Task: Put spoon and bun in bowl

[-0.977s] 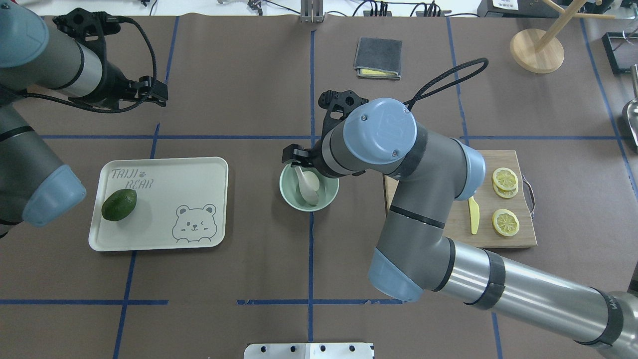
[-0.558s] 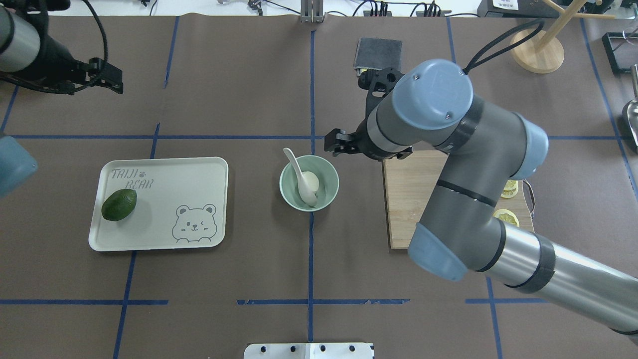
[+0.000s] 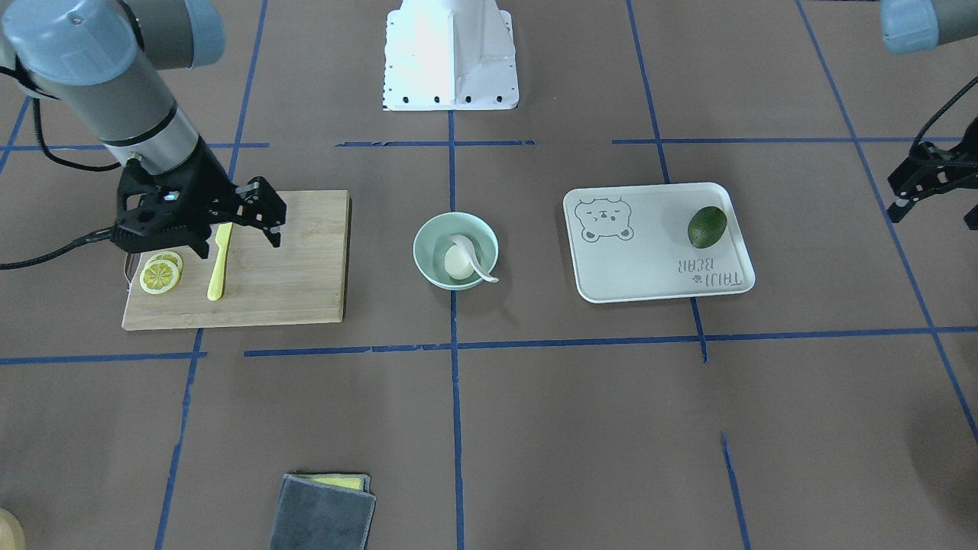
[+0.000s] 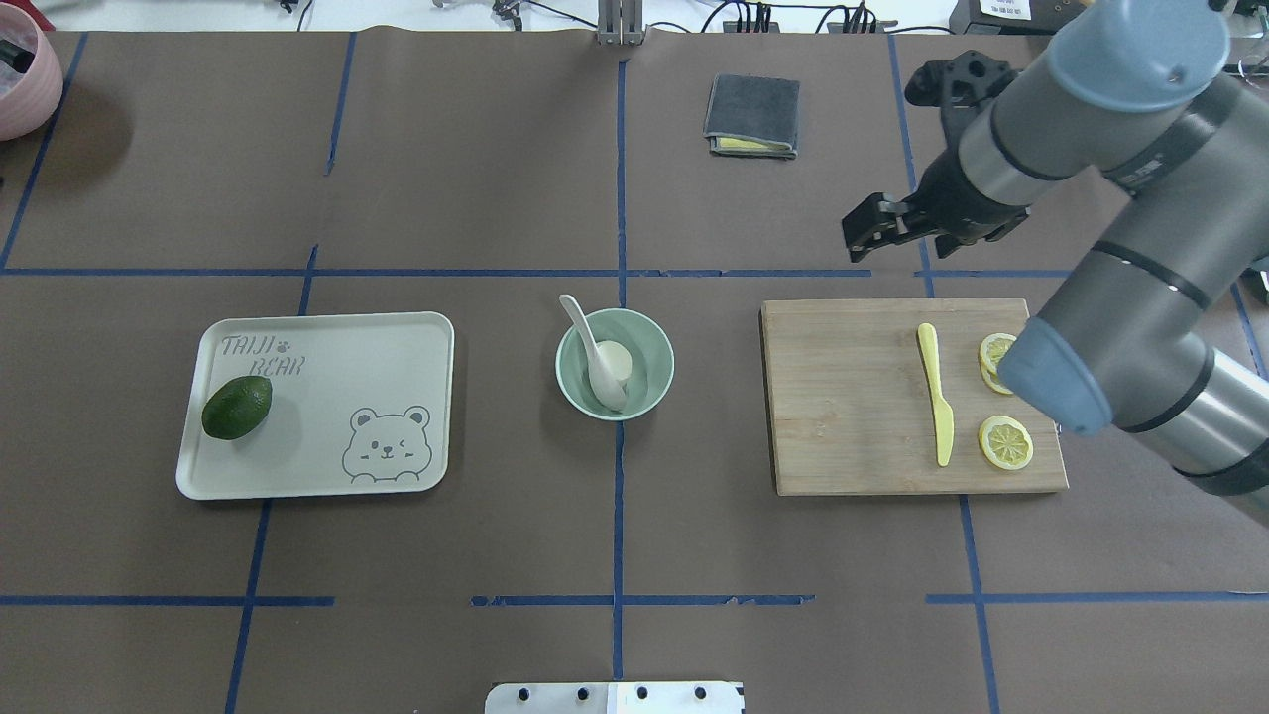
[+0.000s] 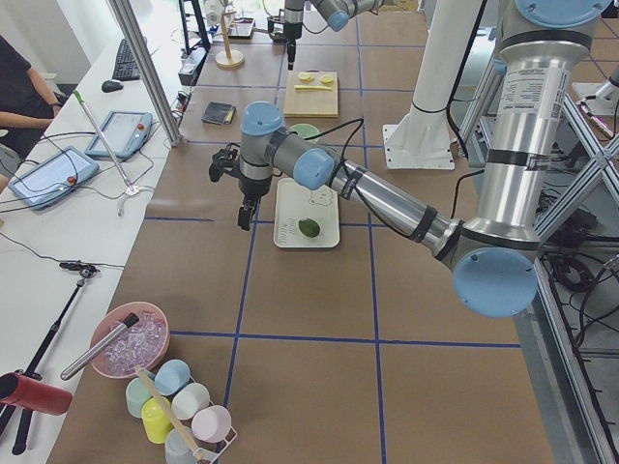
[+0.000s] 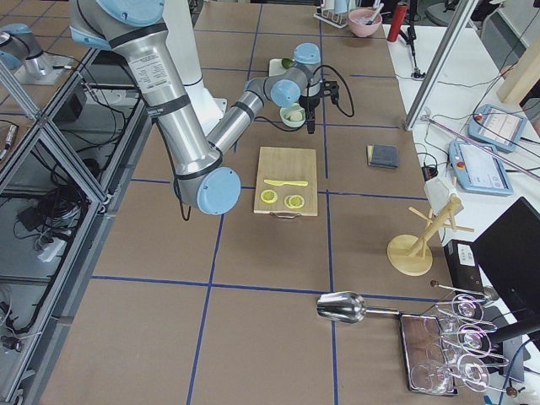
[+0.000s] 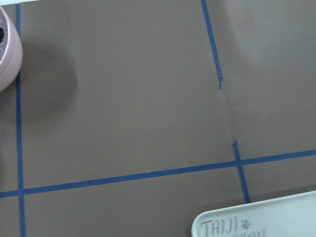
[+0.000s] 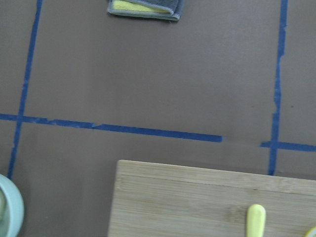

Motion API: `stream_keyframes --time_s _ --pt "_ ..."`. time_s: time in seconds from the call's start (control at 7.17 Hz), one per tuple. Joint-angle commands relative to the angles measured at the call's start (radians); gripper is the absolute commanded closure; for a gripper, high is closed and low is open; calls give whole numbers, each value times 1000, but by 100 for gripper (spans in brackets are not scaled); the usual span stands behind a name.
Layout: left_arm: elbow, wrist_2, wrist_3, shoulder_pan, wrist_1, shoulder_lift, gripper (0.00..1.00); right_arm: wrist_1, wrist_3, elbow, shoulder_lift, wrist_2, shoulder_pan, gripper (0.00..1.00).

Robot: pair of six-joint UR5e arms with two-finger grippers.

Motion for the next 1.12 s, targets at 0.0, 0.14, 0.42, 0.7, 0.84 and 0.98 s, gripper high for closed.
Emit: stream_keyframes --time_s 0.0,0.14,0.42,0.7,0.84,0.98 --pt "78 -8 302 -132 105 34 0 0 -253 3 -147 60 143 0" --pt "101 -8 387 -161 144 35 0 0 -378 -1 -211 118 227 0" --pt "105 -37 394 -171 140 63 0 2 -586 -6 -334 164 358 0" --pt "105 -37 401 -172 135 81 0 0 -740 -12 -413 182 463 0" --pt "105 -37 403 -186 135 83 0 2 -799 -50 -431 233 551 0" --pt "108 -37 404 -188 134 83 0 -3 -884 -97 -438 291 612 0"
